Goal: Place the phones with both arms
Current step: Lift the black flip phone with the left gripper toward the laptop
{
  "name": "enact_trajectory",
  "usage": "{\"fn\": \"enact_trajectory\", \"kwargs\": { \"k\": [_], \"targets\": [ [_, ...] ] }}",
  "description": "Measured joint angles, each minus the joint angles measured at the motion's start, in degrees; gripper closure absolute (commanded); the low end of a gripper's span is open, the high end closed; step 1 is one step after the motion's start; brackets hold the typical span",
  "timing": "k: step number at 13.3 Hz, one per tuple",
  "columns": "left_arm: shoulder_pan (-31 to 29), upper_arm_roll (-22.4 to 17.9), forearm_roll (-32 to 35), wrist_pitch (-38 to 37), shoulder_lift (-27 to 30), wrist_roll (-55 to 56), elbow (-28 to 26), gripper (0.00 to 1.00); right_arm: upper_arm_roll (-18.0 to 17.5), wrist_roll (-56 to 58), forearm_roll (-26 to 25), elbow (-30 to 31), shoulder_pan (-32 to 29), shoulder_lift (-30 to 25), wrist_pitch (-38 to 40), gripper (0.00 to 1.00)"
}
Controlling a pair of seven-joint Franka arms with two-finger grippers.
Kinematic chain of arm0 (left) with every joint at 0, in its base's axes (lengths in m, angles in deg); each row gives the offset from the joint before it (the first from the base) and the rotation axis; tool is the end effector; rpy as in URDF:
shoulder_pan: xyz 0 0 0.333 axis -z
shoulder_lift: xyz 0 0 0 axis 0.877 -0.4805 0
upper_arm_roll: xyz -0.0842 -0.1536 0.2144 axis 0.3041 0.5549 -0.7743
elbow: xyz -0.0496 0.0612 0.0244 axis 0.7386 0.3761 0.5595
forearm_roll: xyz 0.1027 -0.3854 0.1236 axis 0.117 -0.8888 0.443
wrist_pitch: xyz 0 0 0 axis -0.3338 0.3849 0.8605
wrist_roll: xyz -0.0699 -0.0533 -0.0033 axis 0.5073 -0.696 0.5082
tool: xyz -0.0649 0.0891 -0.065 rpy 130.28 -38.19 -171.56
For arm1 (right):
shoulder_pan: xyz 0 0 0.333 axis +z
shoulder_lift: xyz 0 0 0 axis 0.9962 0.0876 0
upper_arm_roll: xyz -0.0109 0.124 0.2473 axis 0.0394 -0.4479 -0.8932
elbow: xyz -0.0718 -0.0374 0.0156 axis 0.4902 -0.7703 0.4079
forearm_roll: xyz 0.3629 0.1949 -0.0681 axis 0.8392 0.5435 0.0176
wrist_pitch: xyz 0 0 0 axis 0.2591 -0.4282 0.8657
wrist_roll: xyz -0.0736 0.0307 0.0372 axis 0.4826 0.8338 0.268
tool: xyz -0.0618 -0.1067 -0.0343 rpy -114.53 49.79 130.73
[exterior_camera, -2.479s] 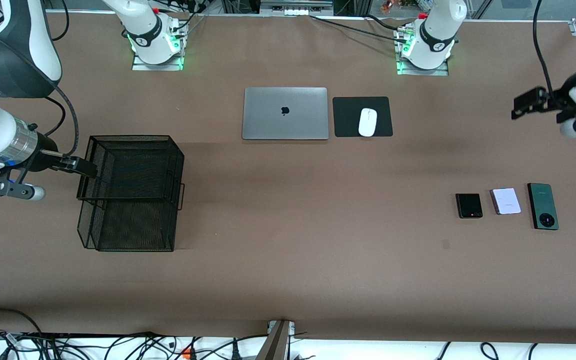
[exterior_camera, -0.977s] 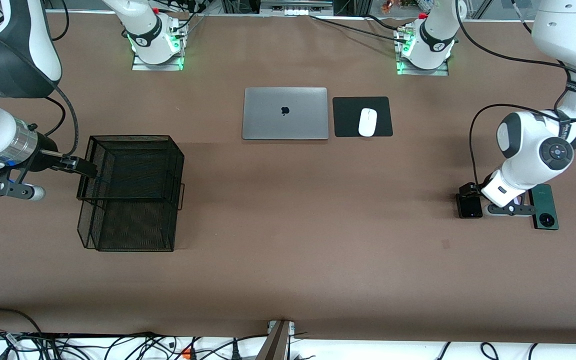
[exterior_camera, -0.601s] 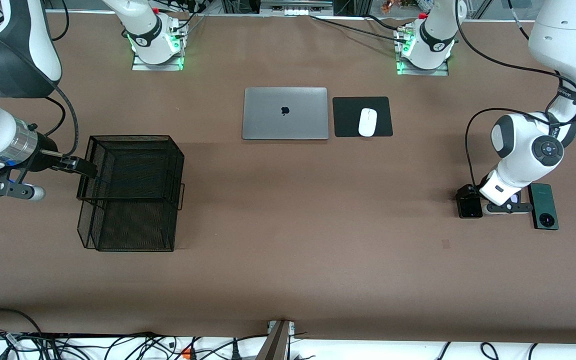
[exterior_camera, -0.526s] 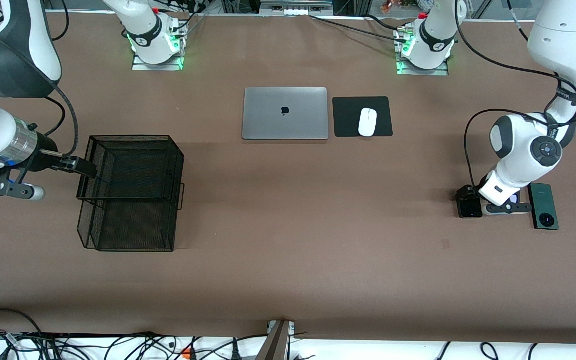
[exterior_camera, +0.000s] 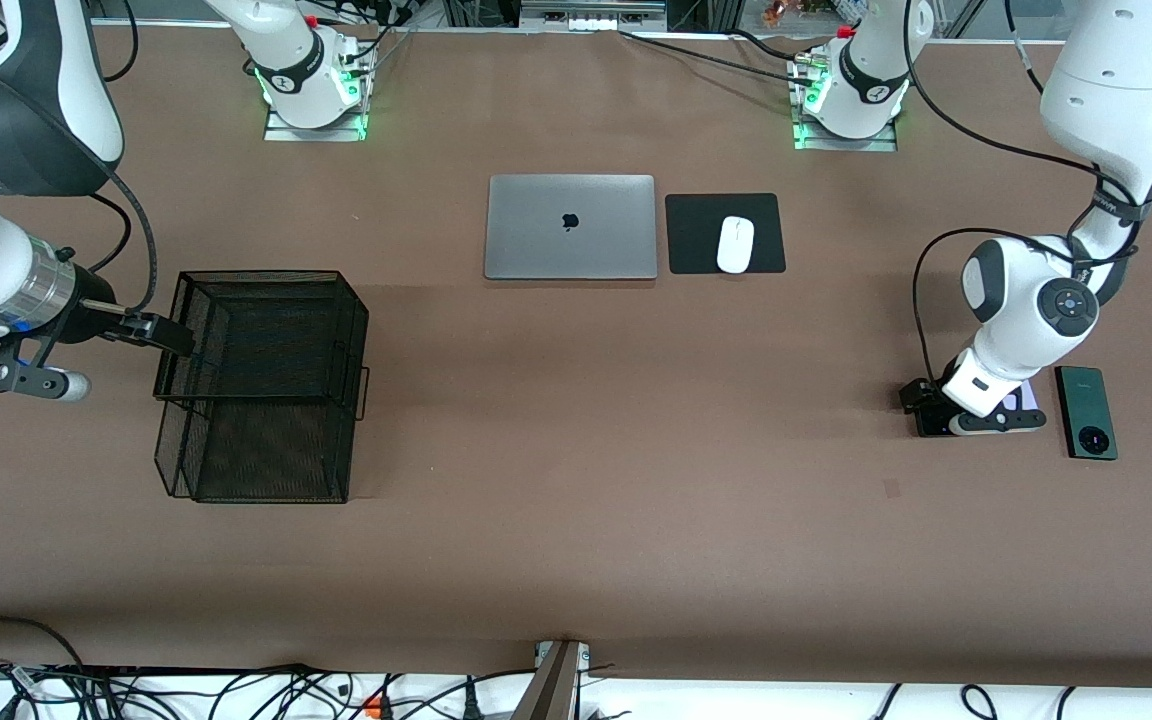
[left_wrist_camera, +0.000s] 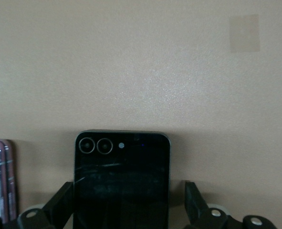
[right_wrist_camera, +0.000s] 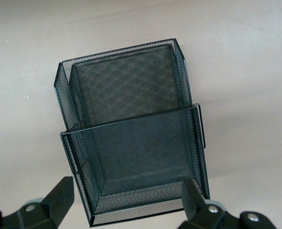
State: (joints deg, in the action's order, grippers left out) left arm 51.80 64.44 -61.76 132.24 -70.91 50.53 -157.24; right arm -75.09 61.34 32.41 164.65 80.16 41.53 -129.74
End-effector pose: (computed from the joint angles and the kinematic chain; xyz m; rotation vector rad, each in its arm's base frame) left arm 0.5761 0.0675 0.0837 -3.1078 -0.1198 -0.1517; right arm 0.6471 0.0431 0.4410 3.0998 -0.3139 -0.0731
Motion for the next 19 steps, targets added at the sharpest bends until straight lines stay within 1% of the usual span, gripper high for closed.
{"fn": "enact_trajectory", "kwargs": {
  "k": [1,2,3,4,5,6,7,8,9,10,12,14,16,19],
  "targets": [
    [0.0,0.0,0.0,0.27,-0.27,0.0,0.06,0.0,0.0,0.0,0.0,0.0,0.0,0.0,0.0,0.0],
    [0.0,0.0,0.0,0.28,-0.27,0.0,0.1,0.07,0.0,-0.01,0.0,0.0,0.0,0.0,0.0,0.0],
    [0.0,0.0,0.0,0.28,-0.28,0.0,0.11,0.33,0.0,-0.01,0.0,0.0,0.0,0.0,0.0,0.0],
    [0.01,0.09,0.0,0.28,-0.27,0.02,0.19,0.62,0.0,-0.02,0.0,0.0,0.0,0.0,0.0,0.0],
    [0.02,0.1,0.0,0.29,-0.29,0.13,0.21,0.78,0.0,-0.03,0.0,0.0,0.0,0.0,0.0,0.0],
    [0.03,0.13,0.0,0.26,-0.16,0.55,0.37,0.9,0.0,-0.04,0.0,0.0,0.0,0.0,0.0,0.0],
    [0.03,0.14,0.0,0.23,0.17,1.05,0.51,0.97,0.0,-0.04,0.0,0.0,0.0,0.0,0.0,0.0],
    [0.03,0.18,0.0,0.2,-0.11,1.68,0.88,1.0,0.0,-0.05,0.0,0.0,0.0,0.0,0.0,0.0],
    [0.06,0.33,0.0,-0.4,-0.49,2.05,1.68,1.0,0.0,-0.05,0.0,0.0,0.0,0.0,0.0,0.0],
    [0.07,0.78,0.0,-2.91,-0.86,2.23,3.36,1.0,0.0,-0.05,0.0,0.0,0.0,0.0,0.0,0.0],
    [0.32,2.03,-0.51,-10.73,-1.28,3.15,8.5,1.0,0.0,-0.06,0.0,0.0,0.0,0.0,0.0,0.0],
    [1.62,2.79,-2.51,-15.64,-1.28,4.36,12.91,1.0,0.0,-0.06,0.0,0.0,0.0,0.0,0.0,0.0],
    [5.05,3.24,-3.84,-17.55,-1.3,8.68,15.47,1.0,0.0,-0.06,0.0,0.0,-0.01,0.0,0.0,0.0],
    [14.8,3.76,-3.97,-17.98,-2.41,19.51,18.45,1.0,0.01,-0.06,0.0,0.01,-0.02,0.0,0.01,0.0]
  ]
}}
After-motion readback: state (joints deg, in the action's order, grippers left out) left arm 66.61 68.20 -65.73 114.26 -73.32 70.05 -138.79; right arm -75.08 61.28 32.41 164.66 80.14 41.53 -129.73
